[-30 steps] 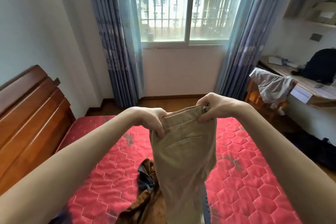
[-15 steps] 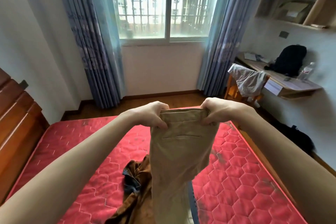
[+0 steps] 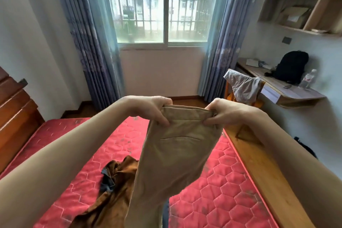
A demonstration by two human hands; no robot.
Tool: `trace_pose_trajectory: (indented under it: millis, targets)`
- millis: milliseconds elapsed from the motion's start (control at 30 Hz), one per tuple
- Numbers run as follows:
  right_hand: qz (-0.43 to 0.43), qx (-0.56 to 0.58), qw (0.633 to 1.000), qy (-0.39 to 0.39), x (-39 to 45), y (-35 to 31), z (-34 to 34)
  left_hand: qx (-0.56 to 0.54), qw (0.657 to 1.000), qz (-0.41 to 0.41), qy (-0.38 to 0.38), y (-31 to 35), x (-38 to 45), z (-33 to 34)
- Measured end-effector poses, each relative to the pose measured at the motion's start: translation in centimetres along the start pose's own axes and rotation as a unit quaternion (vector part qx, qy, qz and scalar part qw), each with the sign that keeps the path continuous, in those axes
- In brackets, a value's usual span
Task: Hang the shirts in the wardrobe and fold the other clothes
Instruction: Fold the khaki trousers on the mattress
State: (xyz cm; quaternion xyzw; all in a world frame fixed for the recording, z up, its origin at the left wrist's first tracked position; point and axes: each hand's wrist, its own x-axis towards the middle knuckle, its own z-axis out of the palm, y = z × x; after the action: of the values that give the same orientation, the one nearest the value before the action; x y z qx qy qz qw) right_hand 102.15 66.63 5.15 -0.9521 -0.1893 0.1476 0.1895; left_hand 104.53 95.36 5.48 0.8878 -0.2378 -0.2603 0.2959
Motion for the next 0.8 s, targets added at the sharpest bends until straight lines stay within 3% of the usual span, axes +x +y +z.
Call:
trace_pose_trajectory:
  millis: [267, 467, 533, 633, 800]
  targets:
    - [0.007, 0.088, 0.989, -0.116, -7.5, 7.6, -6.6, -0.083, 0.988, -0.050, -0.119, 13.0, 2.5, 3.5]
    - [0.010, 0.151, 0.981, -0.125, -7.4, 8.5, -12.1, -0.121, 0.989, -0.072, -0.052, 16.4, 3.7, 1.0]
    - [-0.006, 0.105, 0.992, -0.065, -5.9, 8.5, -13.6, -0.071, 0.995, -0.068, -0.001, 16.7, 4.7, -0.6]
    - [-0.068, 0.000, 0.993, 0.094, -2.6, 8.5, -15.4, 0.010, 0.992, -0.053, 0.118, 16.1, 6.8, -3.3]
    - [-0.085, -0.201, 0.928, 0.301, 2.6, 8.4, -17.5, 0.123, 0.942, 0.030, 0.311, 14.8, 11.3, -6.8]
